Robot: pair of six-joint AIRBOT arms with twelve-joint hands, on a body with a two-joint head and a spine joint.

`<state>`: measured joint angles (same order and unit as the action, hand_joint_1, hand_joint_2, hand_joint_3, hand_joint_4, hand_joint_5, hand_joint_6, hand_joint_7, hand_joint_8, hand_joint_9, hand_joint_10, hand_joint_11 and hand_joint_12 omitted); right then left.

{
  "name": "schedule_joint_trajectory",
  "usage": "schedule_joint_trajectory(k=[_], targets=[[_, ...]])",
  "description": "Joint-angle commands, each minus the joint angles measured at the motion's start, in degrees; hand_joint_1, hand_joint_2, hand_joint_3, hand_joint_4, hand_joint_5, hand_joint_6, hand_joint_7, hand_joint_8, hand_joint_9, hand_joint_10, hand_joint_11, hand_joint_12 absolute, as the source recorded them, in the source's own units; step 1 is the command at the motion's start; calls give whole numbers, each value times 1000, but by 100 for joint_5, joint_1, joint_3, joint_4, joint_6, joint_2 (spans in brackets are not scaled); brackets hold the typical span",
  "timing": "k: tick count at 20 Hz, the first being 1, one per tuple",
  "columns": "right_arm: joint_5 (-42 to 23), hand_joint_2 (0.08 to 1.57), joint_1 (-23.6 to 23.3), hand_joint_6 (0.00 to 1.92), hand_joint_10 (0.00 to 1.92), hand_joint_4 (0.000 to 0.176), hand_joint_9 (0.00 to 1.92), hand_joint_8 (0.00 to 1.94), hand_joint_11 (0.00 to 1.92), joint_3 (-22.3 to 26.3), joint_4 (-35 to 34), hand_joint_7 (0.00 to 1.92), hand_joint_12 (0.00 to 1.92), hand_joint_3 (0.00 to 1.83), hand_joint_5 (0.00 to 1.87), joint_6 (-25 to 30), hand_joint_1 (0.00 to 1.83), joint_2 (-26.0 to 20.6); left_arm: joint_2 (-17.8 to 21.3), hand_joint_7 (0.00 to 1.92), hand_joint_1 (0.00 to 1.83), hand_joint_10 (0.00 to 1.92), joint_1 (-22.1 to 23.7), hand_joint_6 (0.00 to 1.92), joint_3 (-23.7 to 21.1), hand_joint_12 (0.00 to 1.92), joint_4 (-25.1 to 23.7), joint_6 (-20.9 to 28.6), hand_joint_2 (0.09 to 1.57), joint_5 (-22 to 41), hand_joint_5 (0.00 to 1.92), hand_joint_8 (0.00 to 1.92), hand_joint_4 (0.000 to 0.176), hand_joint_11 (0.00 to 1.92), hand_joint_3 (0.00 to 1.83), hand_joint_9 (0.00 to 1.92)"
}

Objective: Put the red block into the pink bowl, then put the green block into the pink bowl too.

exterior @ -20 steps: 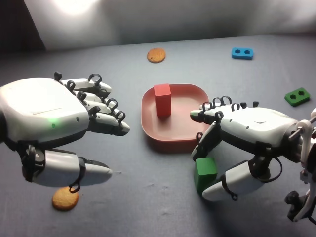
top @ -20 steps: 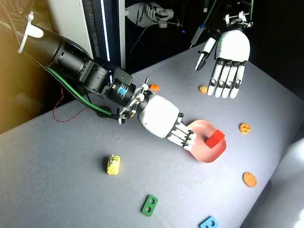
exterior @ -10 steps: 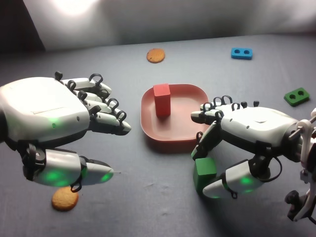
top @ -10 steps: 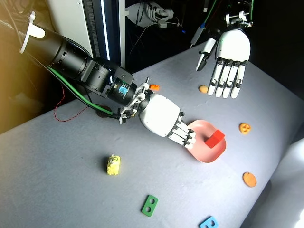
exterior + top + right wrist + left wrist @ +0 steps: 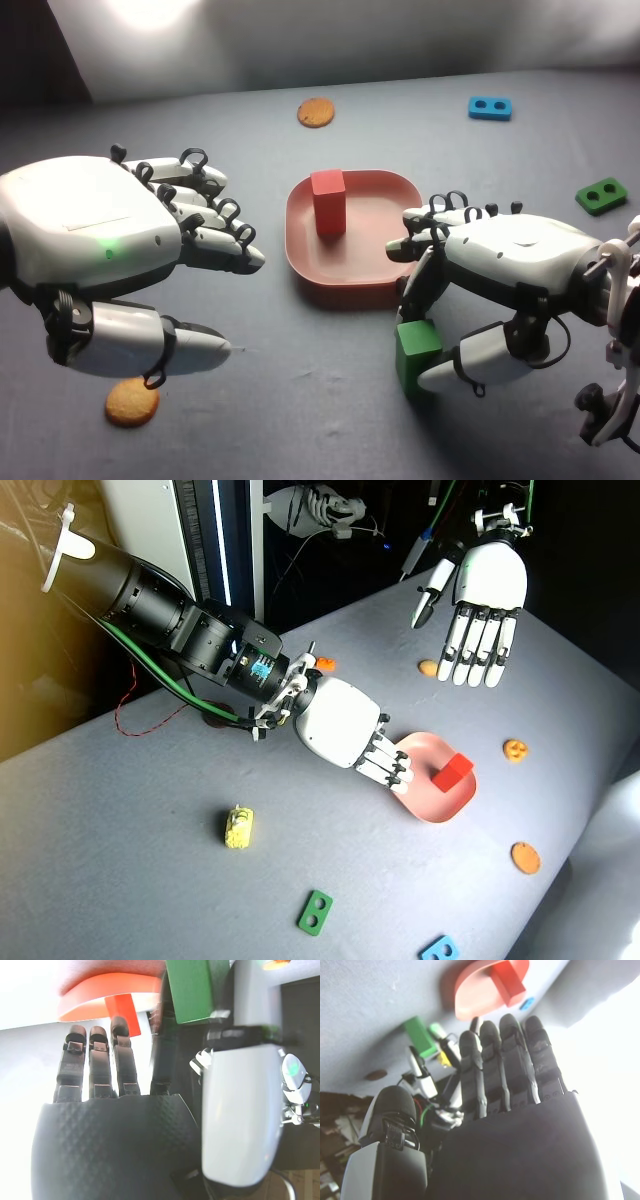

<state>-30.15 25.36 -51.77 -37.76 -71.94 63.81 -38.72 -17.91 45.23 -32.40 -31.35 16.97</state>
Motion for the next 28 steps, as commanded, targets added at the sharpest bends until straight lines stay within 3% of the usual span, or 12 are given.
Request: schedule_joint_trajectory(k=[1, 2, 10, 11, 12, 13, 16, 18, 24, 25, 27, 28], targets=[[-482, 1009, -48, 593, 13, 122, 49, 15, 0, 4, 151, 393, 0, 0, 1222, 33, 1110, -44, 50, 386, 154, 10, 71, 10, 21, 282, 62, 20, 1283, 478, 454, 10, 0, 0, 0, 301], [-482, 1006, -48, 576, 17, 88, 72, 14, 0, 4, 156, 415, 0, 0, 1232, 33, 1122, -45, 50, 398, 194, 9, 71, 15, 18, 270, 62, 20, 1277, 478, 476, 12, 0, 0, 0, 306], [-667, 1010, -443, 596, 10, 84, 124, 7, 0, -5, 1100, 439, 0, 0, 1221, 32, 1121, -186, 50, 394, 144, 4, 78, 9, 19, 327, 56, 20, 1284, 478, 474, 5, 0, 0, 0, 312], [-686, 1005, -505, 572, 11, 51, 135, 6, 0, -20, 1195, 444, 0, 0, 1234, 31, 1133, -200, 50, 372, 136, 1, 78, 1, 17, 335, 56, 20, 1283, 478, 432, 0, 0, 0, 0, 307], [-701, 1010, -555, 597, 3, 85, 106, 2, 0, -44, 1249, 410, 0, 0, 1218, 12, 1120, -204, 50, 379, 156, 1, 78, 6, 16, 322, 49, 20, 1282, 478, 440, 4, 0, 0, 0, 308], [-731, 1012, -603, 610, 1, 74, 94, 1, 0, -87, 1286, 403, 0, 1, 1212, -62, 1121, -201, 50, 376, 146, 2, 78, 5, 16, 289, 46, 20, 1281, 478, 443, 2, 0, 0, 0, 299], [-836, 1017, -704, 644, 0, 132, 95, 0, 0, -239, 1368, 403, 0, 1, 1192, -208, 1101, -169, 50, 370, 120, 7, 78, 6, 16, 220, 39, 20, 1291, 478, 444, 8, 0, 0, 3, 281], [-954, 1012, -748, 610, 7, 64, 120, 5, 0, -466, 1415, 426, 0, 0, 1214, -237, 1124, -69, 50, 389, 137, 3, 78, 1, 19, 323, 33, 20, 1280, 478, 444, 1, 0, 0, 0, 313], [-1047, 1003, -865, 559, 1, 82, 114, 3, 0, -897, 1413, 437, 0, 0, 1242, -235, 1124, 271, 50, 382, 157, 0, 77, 7, 20, 303, 22, 20, 1278, 472, 453, 2, 0, 0, 1, 298], [-1047, 1002, -863, 568, 5, 153, 91, 5, 0, -978, 1413, 421, 0, 0, 1235, -235, 1103, 353, 50, 390, 179, 3, 78, 10, 19, 306, 22, 20, 1274, 466, 464, 5, 0, 0, 0, 306], [-1047, 991, -838, 500, 1, 94, 56, 0, 0, -1105, 1412, 406, 0, 0, 1275, -235, 1127, 469, 50, 341, 129, 0, 79, 0, 18, 235, 22, 20, 1283, 460, 419, 2, 0, 0, 2, 272], [-1047, 991, -837, 497, 8, 87, 73, 7, 0, -1150, 1412, 424, 0, 0, 1277, -232, 1130, 505, 50, 386, 154, 0, 83, 0, 18, 345, 22, 20, 1272, 458, 461, 0, 0, 0, 2, 315]])
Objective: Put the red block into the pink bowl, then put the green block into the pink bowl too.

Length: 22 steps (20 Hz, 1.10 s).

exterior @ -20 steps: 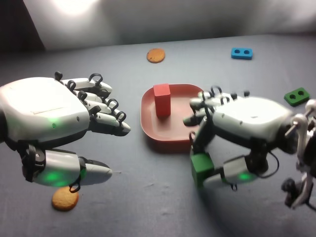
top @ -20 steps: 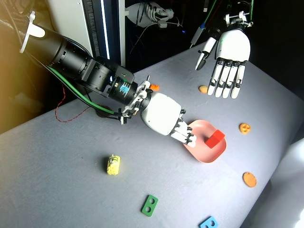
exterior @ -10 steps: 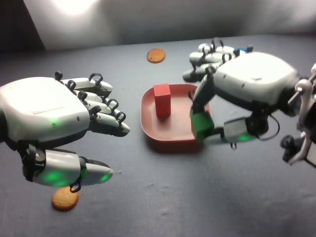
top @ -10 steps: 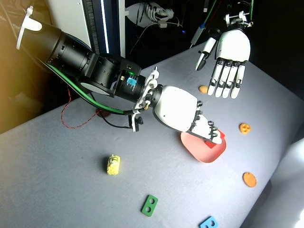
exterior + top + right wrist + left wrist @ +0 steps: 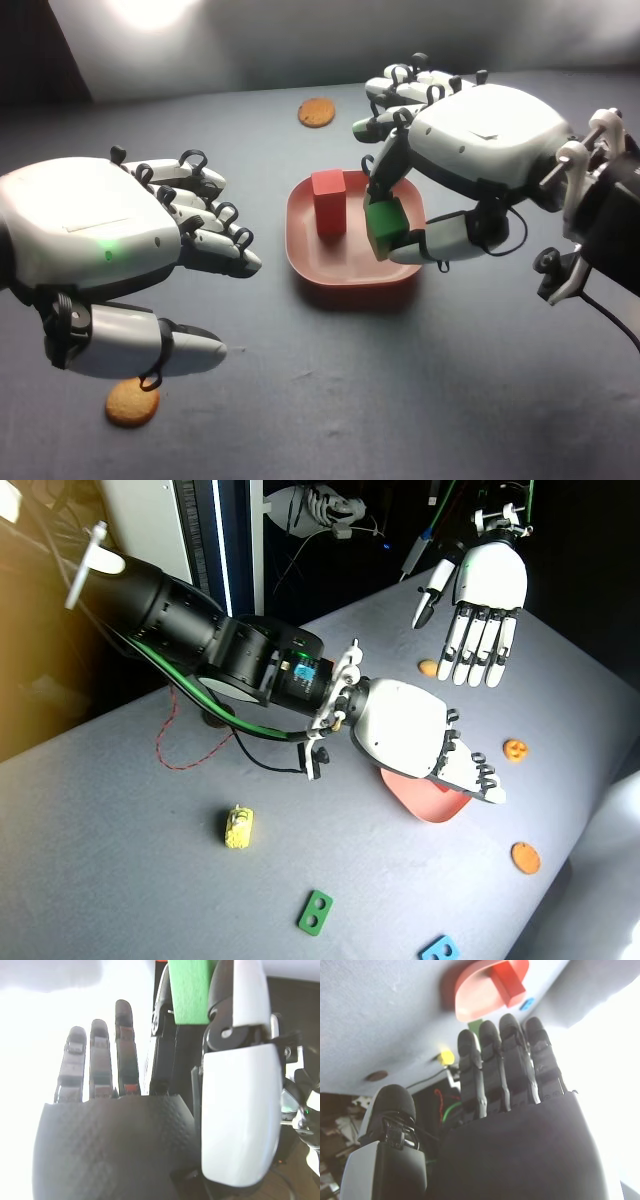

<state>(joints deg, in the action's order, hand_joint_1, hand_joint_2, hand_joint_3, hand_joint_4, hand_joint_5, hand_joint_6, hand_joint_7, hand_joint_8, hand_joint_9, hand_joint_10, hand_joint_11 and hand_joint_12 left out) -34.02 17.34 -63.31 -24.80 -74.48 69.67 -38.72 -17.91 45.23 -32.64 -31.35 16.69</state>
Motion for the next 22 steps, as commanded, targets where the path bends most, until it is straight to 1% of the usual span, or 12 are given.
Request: schedule_joint_trajectory(k=[1, 4, 8, 10, 12, 14, 15, 16, 17, 19, 21, 22], targets=[[-660, 991, -37, 495, 7, 85, 71, 5, 0, -67, 116, 419, 0, 0, 1277, 51, 1131, -24, 50, 312, 30, 1, 85, 2, 19, 198, 46, 20, 1304, 479, 383, 0, 0, 0, 12, 245], [-660, 991, -97, 498, 10, 111, 88, 3, 0, -211, 116, 419, 0, 0, 1275, 58, 1122, 111, 49, 433, 289, 5, 92, 4, 17, 351, 45, 20, 1253, 472, 496, 4, 0, 0, 0, 350], [-648, 994, -109, 521, 1, 144, 75, 1, 0, -333, 115, 407, 0, 1, 1261, 55, 1111, 231, 46, 428, 176, 7, 103, 8, 17, 357, 41, 16, 1275, 454, 495, 6, 0, 0, 1, 337], [-644, 997, -104, 536, 0, 119, 53, 0, 0, -366, 114, 393, 0, 1, 1253, 57, 1116, 256, 45, 407, 155, 3, 103, 2, 16, 354, 38, 16, 1278, 454, 479, 2, 0, 0, 0, 324], [-644, 991, -95, 498, 8, 126, 86, 2, 0, -378, 113, 416, 0, 0, 1276, 57, 1119, 274, 42, 441, 193, 8, 104, 6, 16, 407, 36, 16, 1270, 453, 500, 8, 0, 0, 0, 354], [-644, 989, -85, 481, 3, 85, 84, 2, 0, -391, 113, 419, 0, 0, 1285, 57, 1131, 292, 41, 439, 149, 1, 104, 3, 16, 352, 32, 16, 1280, 453, 507, 2, 0, 0, 2, 342], [-644, 983, -74, 439, 4, 79, 99, 2, 0, -401, 113, 435, 0, 0, 1308, 57, 1136, 306, 41, 441, 165, 2, 104, 2, 16, 356, 29, 16, 1276, 453, 508, 2, 0, 0, 0, 346], [-644, 992, -66, 507, 0, 128, 86, 0, 0, -409, 113, 415, 0, 2, 1270, 57, 1116, 314, 41, 437, 161, 0, 104, 3, 16, 354, 27, 16, 1278, 453, 511, 0, 0, 0, 1, 340], [-645, 1000, -62, 561, 0, 154, 74, 0, 0, -419, 113, 398, 0, 2, 1240, 56, 1104, 319, 41, 433, 178, 1, 104, 3, 16, 338, 25, 16, 1278, 453, 515, 0, 0, 0, 0, 334], [-647, 989, -53, 494, 2, 149, 83, 3, 0, -457, 113, 430, 0, 0, 1278, 56, 1114, 333, 39, 364, 163, 0, 104, 0, 16, 267, 23, 16, 1280, 453, 455, 0, 0, 0, 0, 288], [-648, 992, -38, 519, 8, 132, 87, 8, 0, -527, 113, 450, 0, 1, 1264, 58, 1116, 350, 39, 420, 229, 1, 109, 4, 20, 442, 17, 16, 1249, 453, 504, 0, 0, 0, 0, 348], [-648, 994, -31, 521, 3, 130, 75, 3, 0, -545, 113, 436, 0, 1, 1262, 58, 1115, 352, 39, 387, 207, 0, 110, 2, 20, 356, 12, 16, 1260, 453, 466, 0, 0, 0, 3, 313]])
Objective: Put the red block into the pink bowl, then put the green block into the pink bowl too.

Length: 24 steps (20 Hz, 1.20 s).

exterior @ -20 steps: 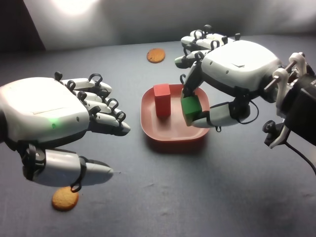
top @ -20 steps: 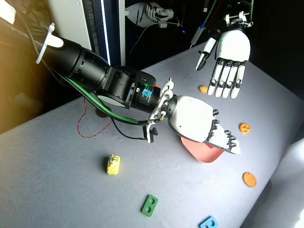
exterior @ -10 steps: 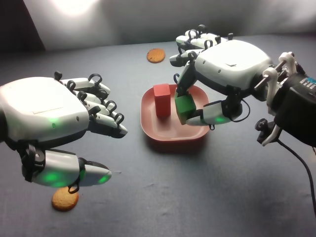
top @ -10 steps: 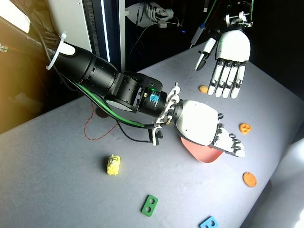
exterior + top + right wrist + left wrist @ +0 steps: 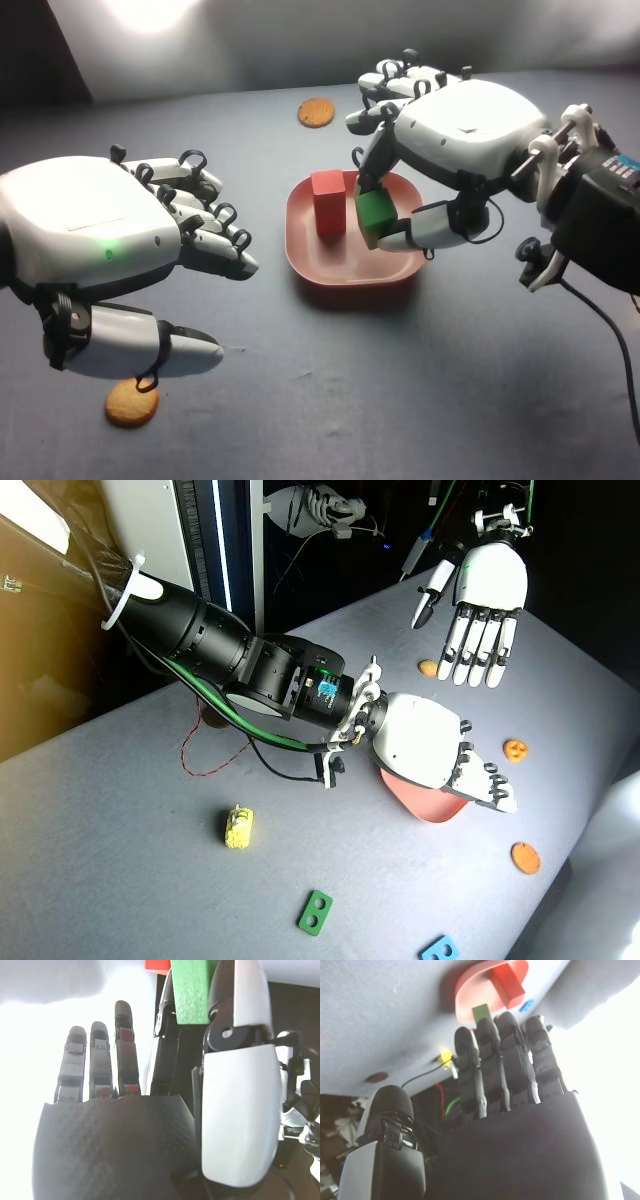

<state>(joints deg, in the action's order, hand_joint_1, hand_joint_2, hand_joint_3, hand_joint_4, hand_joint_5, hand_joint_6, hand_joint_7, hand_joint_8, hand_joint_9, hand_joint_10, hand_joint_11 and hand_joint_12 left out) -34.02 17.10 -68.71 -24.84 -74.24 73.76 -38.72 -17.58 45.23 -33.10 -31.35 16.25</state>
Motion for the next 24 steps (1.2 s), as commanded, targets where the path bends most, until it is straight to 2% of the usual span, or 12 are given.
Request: schedule_joint_trajectory(k=[1, 5, 6, 7, 8, 9, 11, 13, 19, 20, 23, 24], targets=[[-648, 996, 5, 534, 4, 144, 79, 0, 0, -25, 118, 423, 0, 1, 1254, 40, 1110, -57, 39, 374, 156, 2, 77, 2, 19, 263, 56, 16, 1280, 497, 449, 0, 0, 0, 8, 295], [-653, 996, 13, 517, 3, 110, 77, 0, 0, -55, 116, 393, 0, 0, 1263, 55, 1120, -48, 39, 407, 139, 6, 77, 3, 19, 351, 43, 16, 1281, 497, 481, 3, 0, 0, 3, 329], [-653, 998, 8, 535, 1, 123, 64, 0, 0, -67, 116, 332, 0, 0, 1251, 55, 1115, -42, 39, 408, 142, 2, 77, 4, 18, 342, 40, 16, 1282, 497, 490, 2, 0, 0, 2, 323], [-653, 985, 4, 464, 1, 165, 44, 0, 0, -77, 116, 297, 0, 0, 1283, 55, 1109, -40, 39, 406, 175, 1, 77, 3, 18, 324, 40, 16, 1276, 497, 489, 1, 0, 0, 0, 318], [-653, 862, 2, 240, 0, 82, 8, 0, 0, -84, 115, 251, 0, 0, 1096, 56, 1061, -39, 39, 414, 205, 3, 77, 2, 18, 342, 40, 16, 1276, 497, 491, 2, 0, 0, 0, 327], [-653, 831, -1, 118, 0, 50, 1, 0, 0, -88, 115, 236, 0, 0, 1039, 56, 1028, -40, 39, 402, 176, 1, 77, 2, 18, 339, 40, 16, 1279, 497, 471, 1, 0, 0, 1, 323], [-652, 838, -5, 14, 0, 118, 0, 0, 0, -87, 115, 151, 0, 0, 864, 56, 823, -41, 39, 397, 171, 3, 77, 6, 16, 356, 40, 16, 1279, 497, 463, 4, 0, 0, 0, 325], [-650, 851, -2, 0, 0, 152, 0, 0, 0, -87, 115, 75, 0, 7, 644, 55, 679, -42, 39, 431, 246, 7, 77, 12, 15, 392, 40, 16, 1259, 497, 506, 9, 0, 0, 0, 348], [-621, 809, -3, 0, 0, 149, 0, 0, 0, -87, 114, 56, 0, 0, 328, 55, 658, -49, 39, 430, 215, 5, 77, 2, 11, 435, 30, 16, 1268, 497, 493, 3, 0, 0, 0, 355], [-610, 814, -5, 4, 0, 83, 0, 6, 0, -86, 114, 18, 0, 0, 136, 55, 677, -54, 39, 418, 197, 3, 77, 4, 11, 420, 30, 16, 1276, 497, 486, 2, 0, 0, 3, 340], [-566, 905, -28, 0, 0, 12, 0, 0, 0, -80, 114, 0, 0, 27, 0, 73, 440, -114, 39, 356, 198, 2, 77, 0, 9, 304, 29, 16, 1282, 497, 438, 1, 0, 0, 0, 283], [-556, 905, -35, 0, 0, 12, 0, 0, 0, -72, 114, 0, 0, 27, 0, 76, 440, -137, 39, 356, 198, 2, 77, 0, 9, 304, 29, 16, 1282, 497, 438, 1, 0, 0, 0, 283]])
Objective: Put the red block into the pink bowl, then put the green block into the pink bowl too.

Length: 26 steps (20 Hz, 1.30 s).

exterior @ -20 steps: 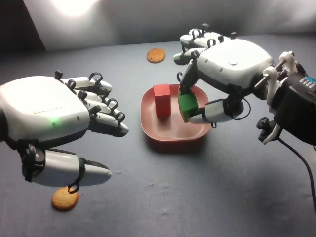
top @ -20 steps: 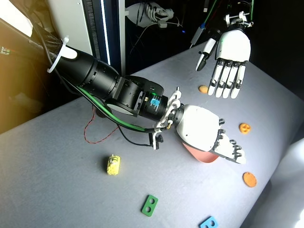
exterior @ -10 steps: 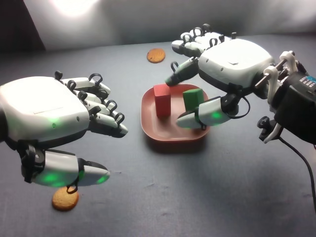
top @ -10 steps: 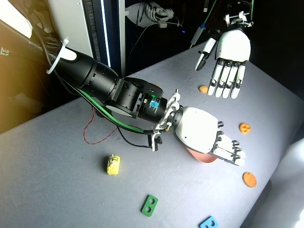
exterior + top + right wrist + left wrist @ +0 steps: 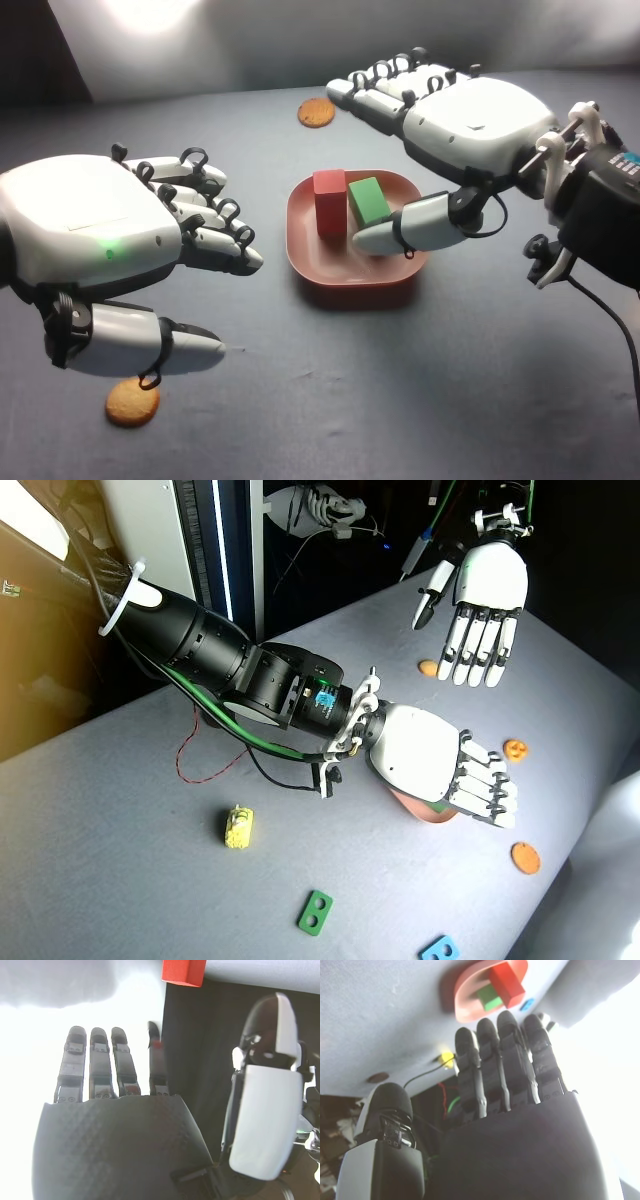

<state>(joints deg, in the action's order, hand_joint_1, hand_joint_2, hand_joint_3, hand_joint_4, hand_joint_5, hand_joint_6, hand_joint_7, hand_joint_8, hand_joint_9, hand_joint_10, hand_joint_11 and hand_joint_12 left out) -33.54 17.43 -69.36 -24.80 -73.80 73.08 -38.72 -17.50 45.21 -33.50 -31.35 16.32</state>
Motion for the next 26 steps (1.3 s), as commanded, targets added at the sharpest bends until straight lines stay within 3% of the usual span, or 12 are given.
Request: schedule_joint_trajectory(k=[1, 4, 6, 8, 11, 12, 14, 21, 26], targets=[[-590, 914, -82, 0, 0, 0, 0, 0, 0, 29, 110, 0, 0, 25, 0, 32, 287, -132, 39, 350, 230, 1, 71, 0, 9, 370, 68, 16, 1278, 491, 410, 0, 0, 0, 0, 288], [-556, 922, -128, 0, 0, 0, 0, 0, 0, 284, 313, 0, 0, 22, 0, 63, 300, -399, 31, 327, 167, 0, 100, 1, 5, 424, 69, 20, 1285, 490, 364, 2, 0, 0, 2, 270], [-512, 950, -154, 0, 0, 0, 0, 0, 0, 603, 800, 0, 0, 27, 0, 213, 226, -735, 14, 396, 210, 10, 134, 7, 1, 583, 109, 21, 1274, 483, 417, 8, 0, 0, 0, 334], [-455, 973, -156, 0, 0, 0, 0, 0, 0, 841, 1229, 0, 0, 28, 0, 417, 192, -1000, 10, 360, 181, 0, 140, 4, -25, 553, 109, 22, 1285, 449, 387, 3, 0, 0, 3, 309], [-217, 1002, -237, 0, 0, 0, 0, 0, 0, 1249, 2458, 0, 0, 26, 0, 1552, 225, -1610, 10, 328, 117, 0, 134, 0, -48, 524, 178, 24, 1302, 338, 359, 1, 0, 0, 7, 278], [-179, 1005, -276, 0, 0, 0, 0, 0, 0, 1320, 2770, 0, 0, 23, 0, 1860, 197, -1734, 10, 308, 23, 1, 134, 3, -47, 514, 187, 24, 1317, 323, 327, 0, 0, 0, 12, 257], [-2, 1016, -451, 0, 0, 0, 0, 0, 0, 1470, 3490, 0, 0, 24, 0, 2437, 147, -2030, 10, 257, 4, 0, 128, 1, -47, 443, 188, 24, 1313, 315, 291, 2, 0, 0, 7, 213], [503, 991, -1158, 0, 0, 0, 0, 0, 0, 1737, 6112, 0, 0, 0, 0, 5300, 145, -3004, 26, 172, 0, 3, 129, 4, -38, 305, 364, 24, 1296, 318, 203, 7, 0, 0, 0, 146], [626, 947, -1156, 0, 0, 0, 0, 0, 0, 1724, 6464, 0, 0, 0, 0, 5427, 142, -3204, 23, 196, 0, 6, 167, 4, -91, 276, 383, 24, 1301, 316, 206, 5, 0, 0, 1, 143]])
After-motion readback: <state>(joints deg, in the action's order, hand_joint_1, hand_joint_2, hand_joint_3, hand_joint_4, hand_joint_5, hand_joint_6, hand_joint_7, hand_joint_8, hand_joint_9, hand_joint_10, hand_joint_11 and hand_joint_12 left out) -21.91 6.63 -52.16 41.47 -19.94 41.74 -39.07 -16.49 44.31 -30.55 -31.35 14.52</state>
